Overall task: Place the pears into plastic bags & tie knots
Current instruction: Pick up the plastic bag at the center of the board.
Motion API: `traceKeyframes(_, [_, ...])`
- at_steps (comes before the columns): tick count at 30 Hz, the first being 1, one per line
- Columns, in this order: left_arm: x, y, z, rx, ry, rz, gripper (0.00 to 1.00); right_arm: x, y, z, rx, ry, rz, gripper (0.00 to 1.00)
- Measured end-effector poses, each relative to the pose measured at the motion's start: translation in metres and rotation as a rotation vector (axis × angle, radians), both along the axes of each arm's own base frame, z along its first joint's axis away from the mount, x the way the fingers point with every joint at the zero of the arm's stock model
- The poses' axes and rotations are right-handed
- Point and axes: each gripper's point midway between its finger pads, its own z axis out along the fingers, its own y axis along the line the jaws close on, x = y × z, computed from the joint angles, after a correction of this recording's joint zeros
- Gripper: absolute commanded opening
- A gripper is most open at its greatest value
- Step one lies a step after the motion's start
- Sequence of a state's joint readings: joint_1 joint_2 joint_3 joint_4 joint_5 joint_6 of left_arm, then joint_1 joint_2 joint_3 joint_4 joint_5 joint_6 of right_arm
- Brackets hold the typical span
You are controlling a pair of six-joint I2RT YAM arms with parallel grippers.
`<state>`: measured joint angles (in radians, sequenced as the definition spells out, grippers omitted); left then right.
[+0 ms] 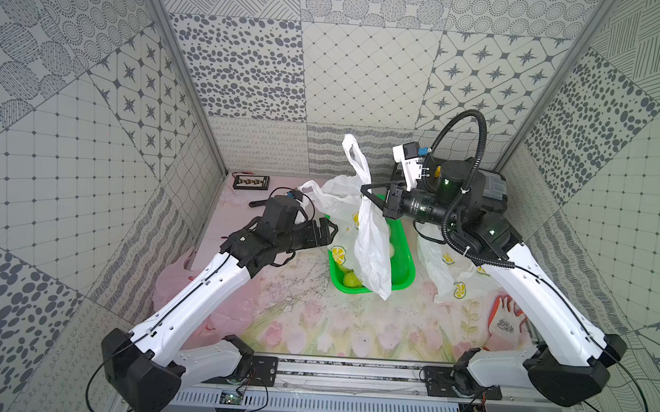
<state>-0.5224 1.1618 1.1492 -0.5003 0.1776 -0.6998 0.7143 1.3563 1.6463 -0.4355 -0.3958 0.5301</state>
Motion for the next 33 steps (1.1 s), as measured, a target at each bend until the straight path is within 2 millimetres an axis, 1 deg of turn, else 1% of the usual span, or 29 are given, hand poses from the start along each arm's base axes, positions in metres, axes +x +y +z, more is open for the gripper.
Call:
traceKeyframes(3, [0.012,0.009,0.007,-0.045,0.002,0.068,0.99,-0.007,0.012,0.0,0.034,0.003,0.027,0.0])
traceKeyframes(6, [0.019,0.015,0.015,-0.089,-0.004,0.123,0.99,-0.013,0.022,0.0,0.06,0.003,0.047,0.0])
traceKeyframes(10, [0.026,0.016,0.028,-0.15,-0.028,0.164,0.99,-0.016,0.032,-0.002,0.099,-0.004,0.053,0.0])
traceKeyframes(13, [0.031,0.016,0.035,-0.183,-0.045,0.182,0.99,-0.017,0.036,-0.008,0.121,0.007,0.053,0.0])
traceKeyframes(17, [0.041,0.023,0.042,-0.218,-0.065,0.238,0.99,-0.02,0.042,-0.016,0.145,0.026,0.057,0.0])
traceKeyframes(20, [0.05,0.025,0.045,-0.231,-0.075,0.271,0.97,-0.021,0.044,-0.017,0.164,0.03,0.058,0.0])
traceKeyframes(23, [0.06,0.023,0.044,-0.231,-0.078,0.292,0.82,-0.023,0.045,-0.016,0.188,0.036,0.06,0.0])
traceKeyframes(25, [0.067,0.02,0.041,-0.231,-0.07,0.298,0.78,-0.022,0.045,-0.016,0.199,0.038,0.058,0.0])
traceKeyframes(26, [0.07,0.019,0.039,-0.232,-0.066,0.302,0.73,-0.022,0.046,-0.016,0.205,0.041,0.058,0.0])
traceKeyframes(27, [0.073,0.019,0.037,-0.229,-0.064,0.304,0.67,-0.022,0.046,-0.016,0.209,0.044,0.058,0.0])
traceKeyframes(29, [0.077,0.019,0.03,-0.221,-0.06,0.314,0.41,-0.022,0.046,-0.014,0.22,0.046,0.059,0.0])
traceKeyframes(30, [0.078,0.019,0.028,-0.218,-0.058,0.321,0.3,-0.022,0.046,-0.013,0.226,0.046,0.06,0.0])
traceKeyframes(32, [0.082,0.021,0.024,-0.205,-0.058,0.338,0.01,-0.023,0.046,-0.012,0.237,0.05,0.06,0.0])
traceKeyframes(33, [0.084,0.022,0.022,-0.199,-0.059,0.347,0.0,-0.023,0.045,-0.012,0.24,0.051,0.06,0.0])
